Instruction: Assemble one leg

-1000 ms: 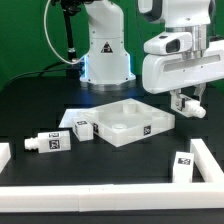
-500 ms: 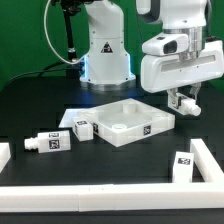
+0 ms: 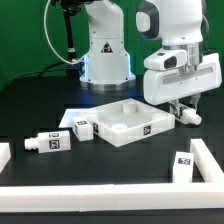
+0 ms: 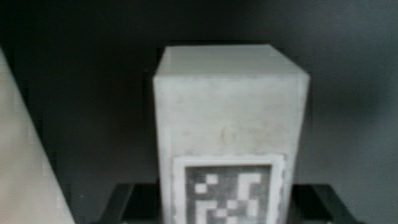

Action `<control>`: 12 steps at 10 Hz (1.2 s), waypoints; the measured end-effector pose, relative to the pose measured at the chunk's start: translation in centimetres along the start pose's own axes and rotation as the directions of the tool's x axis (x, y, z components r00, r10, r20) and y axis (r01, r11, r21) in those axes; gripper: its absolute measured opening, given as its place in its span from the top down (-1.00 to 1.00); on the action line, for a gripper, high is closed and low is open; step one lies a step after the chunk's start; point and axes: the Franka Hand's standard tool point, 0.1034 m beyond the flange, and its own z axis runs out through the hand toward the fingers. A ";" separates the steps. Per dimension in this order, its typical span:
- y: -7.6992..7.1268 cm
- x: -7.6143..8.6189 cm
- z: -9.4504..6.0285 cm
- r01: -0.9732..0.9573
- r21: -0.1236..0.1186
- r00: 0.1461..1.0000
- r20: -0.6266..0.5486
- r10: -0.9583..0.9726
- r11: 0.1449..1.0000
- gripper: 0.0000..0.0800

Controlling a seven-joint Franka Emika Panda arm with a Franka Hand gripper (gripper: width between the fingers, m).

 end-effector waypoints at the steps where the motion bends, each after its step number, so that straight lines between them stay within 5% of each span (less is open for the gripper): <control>1: 0.0 0.2 -0.1 0.000 -0.001 1.000 -0.003 0.000 1.000 0.29; 2: 0.0 0.2 0.0 0.001 0.000 1.000 -0.001 -0.001 1.000 0.16; 3: 0.3 -0.1 -0.2 -0.002 -0.001 0.999 0.035 0.002 1.000 -0.18; 4: 1.1 0.7 -2.2 -0.022 -0.010 0.996 0.090 0.022 1.000 -0.18; 5: 1.7 2.3 -4.6 -0.053 -0.019 0.995 0.085 0.055 0.998 -0.52; 7: 3.9 6.4 -8.0 -0.115 -0.024 0.985 0.123 0.117 0.993 -0.59; 9: 6.0 9.6 -8.1 -0.184 -0.022 0.977 0.105 0.186 0.983 -0.62; 12: 5.9 9.3 -7.9 -0.183 -0.022 0.977 0.109 0.185 0.983 -0.62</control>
Offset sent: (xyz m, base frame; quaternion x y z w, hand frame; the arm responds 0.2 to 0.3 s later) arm 0.0209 -0.0155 0.0581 0.0002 -0.0919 0.0453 0.9947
